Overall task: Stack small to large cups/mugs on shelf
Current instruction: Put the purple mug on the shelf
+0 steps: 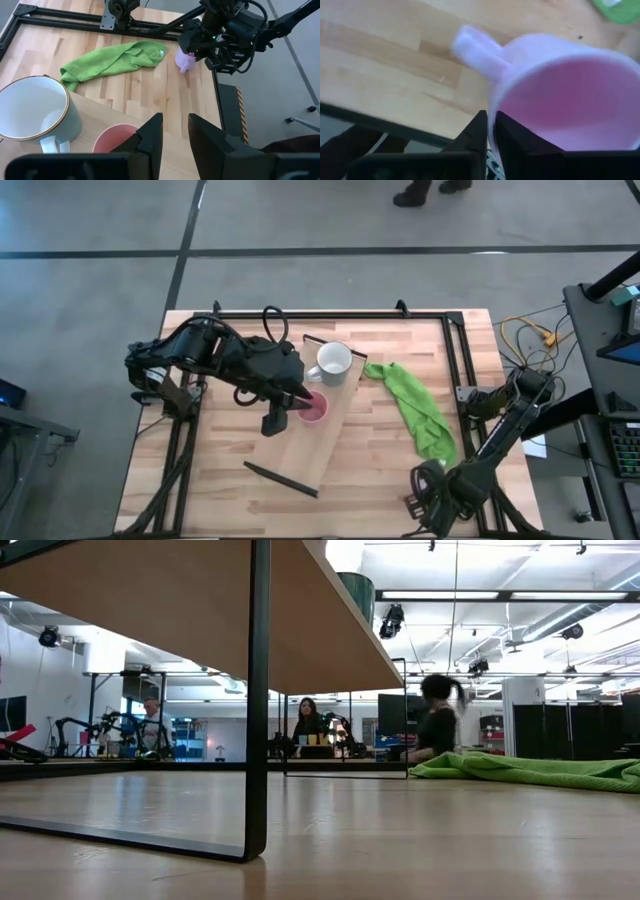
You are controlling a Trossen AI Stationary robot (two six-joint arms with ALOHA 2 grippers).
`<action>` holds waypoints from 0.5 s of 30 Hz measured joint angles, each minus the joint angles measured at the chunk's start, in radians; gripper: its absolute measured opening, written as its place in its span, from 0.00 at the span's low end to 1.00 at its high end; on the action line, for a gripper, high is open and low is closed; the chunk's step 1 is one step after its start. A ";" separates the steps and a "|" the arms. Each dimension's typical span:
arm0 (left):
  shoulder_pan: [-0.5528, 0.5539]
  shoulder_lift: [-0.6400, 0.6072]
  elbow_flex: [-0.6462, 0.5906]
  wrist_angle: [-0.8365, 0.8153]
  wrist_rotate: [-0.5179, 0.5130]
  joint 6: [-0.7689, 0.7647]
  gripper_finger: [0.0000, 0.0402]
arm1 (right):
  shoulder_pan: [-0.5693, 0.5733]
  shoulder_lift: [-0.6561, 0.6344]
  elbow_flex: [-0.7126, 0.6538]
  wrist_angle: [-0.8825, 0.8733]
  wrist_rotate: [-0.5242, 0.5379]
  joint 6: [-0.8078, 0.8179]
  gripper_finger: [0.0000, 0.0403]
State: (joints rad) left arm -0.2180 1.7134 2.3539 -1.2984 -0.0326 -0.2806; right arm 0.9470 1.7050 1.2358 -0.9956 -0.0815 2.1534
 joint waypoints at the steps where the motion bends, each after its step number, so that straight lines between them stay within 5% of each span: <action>1: 0.000 0.000 0.000 0.000 0.000 0.000 0.19 | 0.000 0.000 0.000 0.010 0.000 -0.007 0.04; 8: 0.000 -0.020 0.000 -0.004 0.000 -0.001 0.19 | -0.011 0.000 0.099 0.029 0.023 -0.036 0.02; 15: 0.000 -0.062 0.000 -0.006 -0.001 -0.002 0.19 | -0.067 -0.001 0.390 -0.099 0.311 -0.320 0.02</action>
State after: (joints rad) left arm -0.2184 1.6510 2.3535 -1.3042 -0.0336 -0.2829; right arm 0.8801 1.7039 1.6263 -1.0941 0.2291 1.8335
